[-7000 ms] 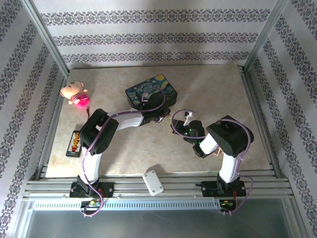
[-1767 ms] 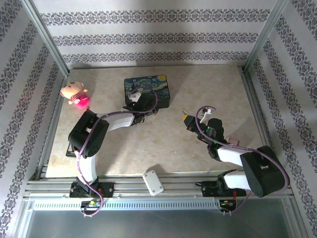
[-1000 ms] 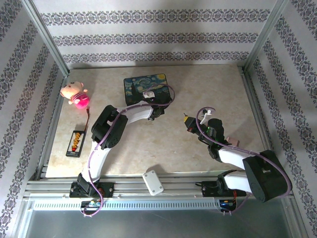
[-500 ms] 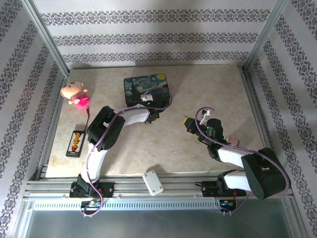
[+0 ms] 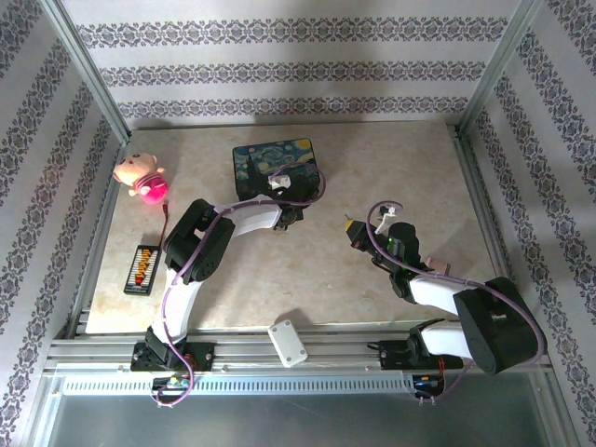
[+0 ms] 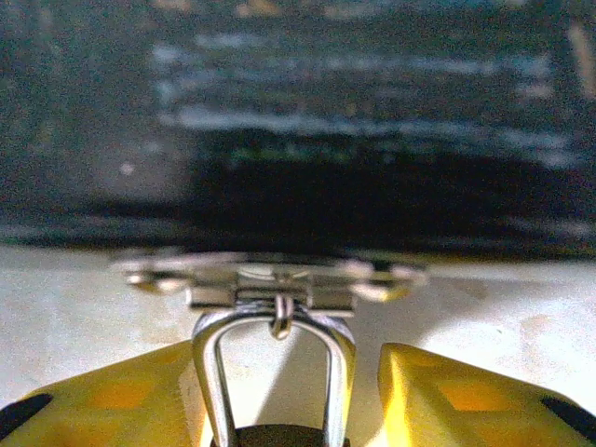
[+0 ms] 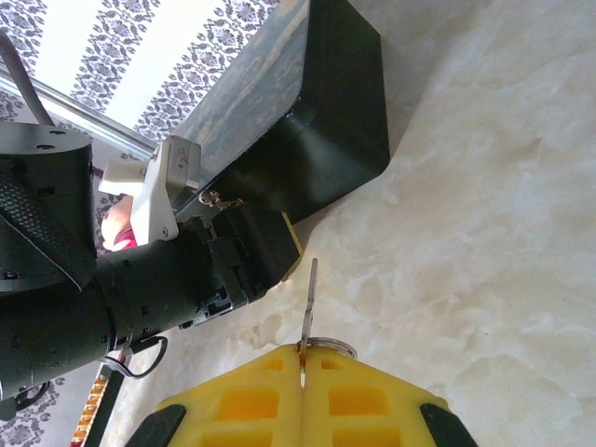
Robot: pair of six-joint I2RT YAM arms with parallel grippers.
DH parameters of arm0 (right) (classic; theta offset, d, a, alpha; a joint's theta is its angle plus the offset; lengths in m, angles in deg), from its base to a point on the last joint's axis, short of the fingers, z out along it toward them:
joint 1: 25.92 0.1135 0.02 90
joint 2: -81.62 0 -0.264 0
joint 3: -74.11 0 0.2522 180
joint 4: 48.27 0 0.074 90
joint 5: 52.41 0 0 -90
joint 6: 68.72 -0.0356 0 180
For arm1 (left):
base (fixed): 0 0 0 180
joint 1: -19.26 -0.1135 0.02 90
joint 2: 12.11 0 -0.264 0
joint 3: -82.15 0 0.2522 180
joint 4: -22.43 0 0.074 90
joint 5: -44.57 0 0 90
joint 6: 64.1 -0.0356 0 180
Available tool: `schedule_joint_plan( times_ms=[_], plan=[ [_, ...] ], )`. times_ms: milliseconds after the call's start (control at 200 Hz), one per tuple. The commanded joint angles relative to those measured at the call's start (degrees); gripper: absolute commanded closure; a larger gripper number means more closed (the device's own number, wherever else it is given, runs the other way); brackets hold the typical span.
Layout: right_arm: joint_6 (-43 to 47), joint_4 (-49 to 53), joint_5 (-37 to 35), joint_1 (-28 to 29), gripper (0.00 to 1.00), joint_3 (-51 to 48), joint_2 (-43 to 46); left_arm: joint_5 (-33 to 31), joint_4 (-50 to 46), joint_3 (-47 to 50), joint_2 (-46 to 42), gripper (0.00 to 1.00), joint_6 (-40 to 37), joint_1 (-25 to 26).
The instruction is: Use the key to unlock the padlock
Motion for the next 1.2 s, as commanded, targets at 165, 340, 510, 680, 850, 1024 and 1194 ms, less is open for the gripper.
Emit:
schedule_joint_plan(
  times_ms=[165,340,510,680,850,1024,1194],
  plan=[
    [-0.1,-1.0,-1.4,1.1,1.00,1.7,0.1,2.0,-0.7,2.9,-1.0,0.54,2.8,0.1],
    [0.0,-1.0,-2.2,1.6,1.00,1.7,-0.2,1.4,0.1,3.6,-1.2,0.62,1.6,-0.1],
    [1.2,-1.2,-2.0,2.4,1.00,1.6,-1.4,3.2,0.2,2.8,-2.4,0.88,1.0,-0.4],
    [2.7,-4.2,-2.6,5.6,1.00,1.6,-4.9,11.7,-0.4,2.8,-5.9,0.89,4.4,-0.6],
    [0.7,-15.6,-1.4,7.4,1.00,1.1,-13.2,19.9,0.2,3.0,-7.4,0.88,10.1,-0.6],
    [-0.6,-26.0,-1.2,9.4,1.00,1.6,-22.5,23.6,-0.8,2.5,-7.7,0.88,15.6,0.1],
    [-1.6,-33.0,-0.8,10.3,1.00,1.6,-29.6,25.3,-1.4,2.9,-8.1,0.88,19.1,0.8]
  ],
)
